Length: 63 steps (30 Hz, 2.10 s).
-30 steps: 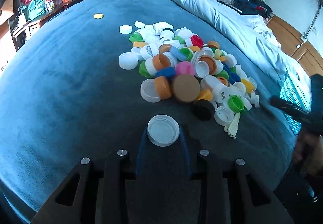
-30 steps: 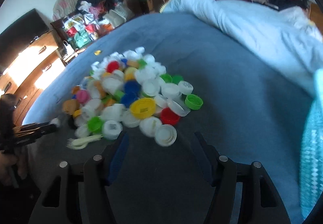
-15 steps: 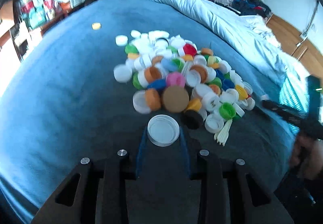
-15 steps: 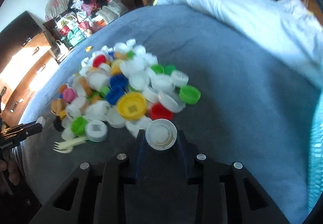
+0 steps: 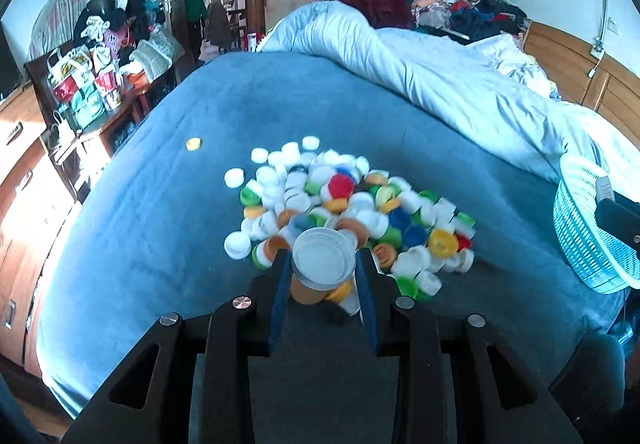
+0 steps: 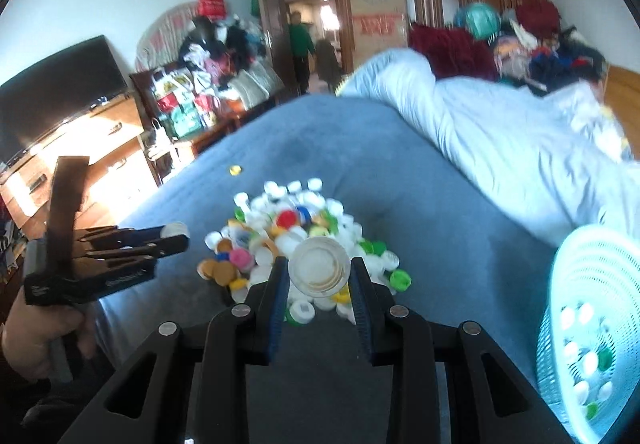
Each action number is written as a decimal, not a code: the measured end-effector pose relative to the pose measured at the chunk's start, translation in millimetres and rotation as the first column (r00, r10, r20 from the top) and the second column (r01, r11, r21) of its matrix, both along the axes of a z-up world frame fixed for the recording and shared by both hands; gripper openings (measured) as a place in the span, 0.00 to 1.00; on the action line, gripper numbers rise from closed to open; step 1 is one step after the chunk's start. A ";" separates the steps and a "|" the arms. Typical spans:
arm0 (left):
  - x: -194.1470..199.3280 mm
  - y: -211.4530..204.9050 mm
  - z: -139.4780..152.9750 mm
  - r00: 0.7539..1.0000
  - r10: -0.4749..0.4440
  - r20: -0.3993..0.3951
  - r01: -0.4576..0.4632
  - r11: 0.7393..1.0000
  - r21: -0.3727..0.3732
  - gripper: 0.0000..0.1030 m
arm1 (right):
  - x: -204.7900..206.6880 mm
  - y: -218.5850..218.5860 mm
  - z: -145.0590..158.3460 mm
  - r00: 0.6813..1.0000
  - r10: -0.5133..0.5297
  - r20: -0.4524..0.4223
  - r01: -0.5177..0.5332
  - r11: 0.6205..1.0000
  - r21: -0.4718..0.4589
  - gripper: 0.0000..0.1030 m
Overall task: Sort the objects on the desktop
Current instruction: 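Grasp a white cap with the left gripper while the right gripper grasps another white cap, then carry both held white caps over the teal basket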
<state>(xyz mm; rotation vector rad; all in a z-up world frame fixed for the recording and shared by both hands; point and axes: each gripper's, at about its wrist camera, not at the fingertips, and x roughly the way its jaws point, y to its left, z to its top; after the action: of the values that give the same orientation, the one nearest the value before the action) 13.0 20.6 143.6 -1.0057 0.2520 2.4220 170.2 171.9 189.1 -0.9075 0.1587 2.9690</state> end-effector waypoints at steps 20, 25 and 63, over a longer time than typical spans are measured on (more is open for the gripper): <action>20.4 34.3 44.4 0.992 -0.066 -0.104 0.064 0.998 -0.017 0.27 | 41.5 9.1 39.2 0.995 -0.045 -0.090 0.051 0.997 0.064 0.32; 24.7 46.7 48.9 0.990 -0.092 -0.108 0.090 0.996 -0.024 0.27 | 48.5 20.8 44.9 0.992 -0.075 -0.104 0.082 0.995 0.064 0.32; 80.1 251.2 79.0 0.900 -0.436 -0.018 0.434 0.898 -0.064 0.27 | 122.5 172.5 60.5 0.894 -0.446 -0.030 0.447 0.887 0.117 0.32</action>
<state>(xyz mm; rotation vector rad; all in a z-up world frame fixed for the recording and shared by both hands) 93.1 271.8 222.6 -0.8290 0.5062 2.0303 292.7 344.4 249.6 -0.7334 0.1604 2.5203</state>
